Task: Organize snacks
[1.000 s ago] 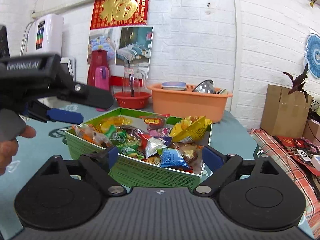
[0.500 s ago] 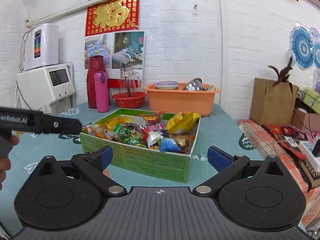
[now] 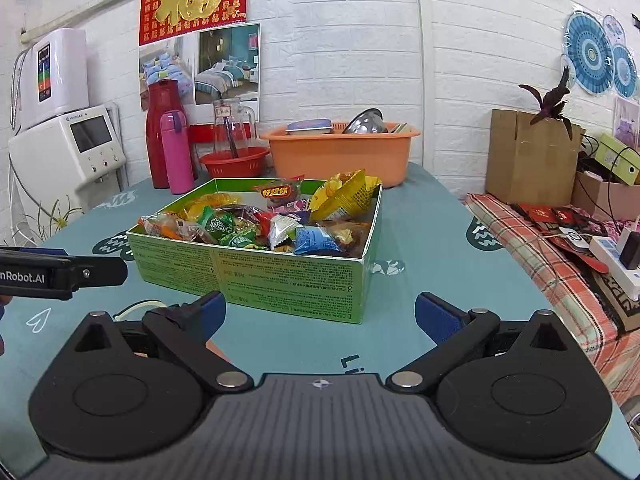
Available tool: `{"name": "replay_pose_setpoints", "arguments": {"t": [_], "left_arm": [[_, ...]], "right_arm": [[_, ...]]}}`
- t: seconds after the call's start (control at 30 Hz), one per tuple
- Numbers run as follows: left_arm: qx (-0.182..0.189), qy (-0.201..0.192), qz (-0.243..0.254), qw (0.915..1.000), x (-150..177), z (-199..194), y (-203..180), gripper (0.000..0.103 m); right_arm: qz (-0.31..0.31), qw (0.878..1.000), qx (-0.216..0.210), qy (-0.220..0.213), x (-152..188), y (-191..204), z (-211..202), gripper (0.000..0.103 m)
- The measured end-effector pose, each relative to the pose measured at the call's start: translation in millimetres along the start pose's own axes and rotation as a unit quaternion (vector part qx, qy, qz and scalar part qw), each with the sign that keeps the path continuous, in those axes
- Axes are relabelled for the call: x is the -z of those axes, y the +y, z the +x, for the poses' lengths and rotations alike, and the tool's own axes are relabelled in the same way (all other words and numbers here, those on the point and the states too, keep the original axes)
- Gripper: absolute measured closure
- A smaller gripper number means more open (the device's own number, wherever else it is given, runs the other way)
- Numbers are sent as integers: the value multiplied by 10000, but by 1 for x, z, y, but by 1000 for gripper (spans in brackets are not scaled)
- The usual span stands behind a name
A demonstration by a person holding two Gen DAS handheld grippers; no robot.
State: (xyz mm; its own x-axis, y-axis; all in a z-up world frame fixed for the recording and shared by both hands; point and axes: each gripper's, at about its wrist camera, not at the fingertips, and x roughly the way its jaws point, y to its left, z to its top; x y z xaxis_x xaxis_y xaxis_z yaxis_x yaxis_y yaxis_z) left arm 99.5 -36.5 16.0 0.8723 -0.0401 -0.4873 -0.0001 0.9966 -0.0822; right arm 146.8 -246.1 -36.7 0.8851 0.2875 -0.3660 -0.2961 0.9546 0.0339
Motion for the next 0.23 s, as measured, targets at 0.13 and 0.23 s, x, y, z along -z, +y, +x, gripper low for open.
{"name": "replay_pose_setpoints", "arguments": {"t": [0.13, 0.23], "left_arm": [[9, -37, -32, 10000, 1, 0, 3, 0], [7, -9, -67, 10000, 1, 0, 4, 0]], "right_arm": [[-78, 10000, -18, 53, 1, 2, 3, 0], [-132, 9999, -45, 72, 1, 4, 4, 0]]}}
